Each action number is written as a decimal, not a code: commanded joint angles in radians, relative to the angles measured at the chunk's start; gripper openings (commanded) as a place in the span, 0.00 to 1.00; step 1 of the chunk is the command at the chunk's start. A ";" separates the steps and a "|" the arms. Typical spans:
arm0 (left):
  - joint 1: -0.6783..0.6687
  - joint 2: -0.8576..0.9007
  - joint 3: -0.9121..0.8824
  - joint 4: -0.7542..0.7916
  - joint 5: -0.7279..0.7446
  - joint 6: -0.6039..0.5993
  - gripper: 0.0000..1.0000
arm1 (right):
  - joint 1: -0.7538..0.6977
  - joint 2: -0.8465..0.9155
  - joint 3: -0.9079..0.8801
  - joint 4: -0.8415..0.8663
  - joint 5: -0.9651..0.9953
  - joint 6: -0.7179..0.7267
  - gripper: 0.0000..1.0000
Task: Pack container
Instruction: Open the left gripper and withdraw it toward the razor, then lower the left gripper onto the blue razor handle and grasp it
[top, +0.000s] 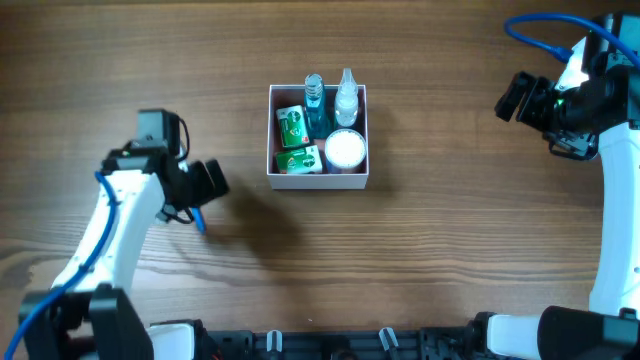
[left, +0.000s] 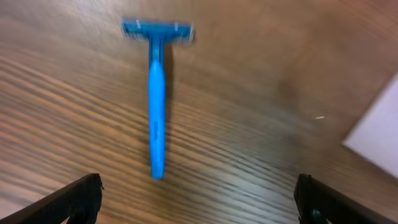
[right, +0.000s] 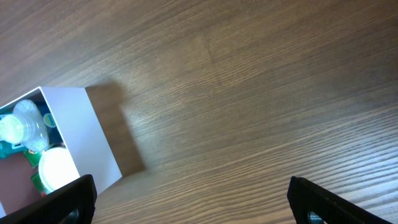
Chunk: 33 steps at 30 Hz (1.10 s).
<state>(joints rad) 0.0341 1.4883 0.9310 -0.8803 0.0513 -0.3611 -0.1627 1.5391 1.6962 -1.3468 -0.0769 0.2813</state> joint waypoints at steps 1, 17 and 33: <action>0.013 0.051 -0.033 0.050 0.035 -0.070 1.00 | 0.000 0.015 -0.003 -0.002 -0.015 -0.020 1.00; 0.069 0.228 -0.033 0.193 0.045 -0.065 1.00 | 0.000 0.015 -0.003 -0.008 -0.015 -0.021 1.00; 0.069 0.235 -0.033 0.184 0.004 -0.062 0.49 | 0.000 0.015 -0.003 -0.008 -0.015 -0.020 1.00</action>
<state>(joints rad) 0.0963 1.7020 0.9039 -0.6914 0.0502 -0.4252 -0.1627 1.5391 1.6962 -1.3537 -0.0788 0.2813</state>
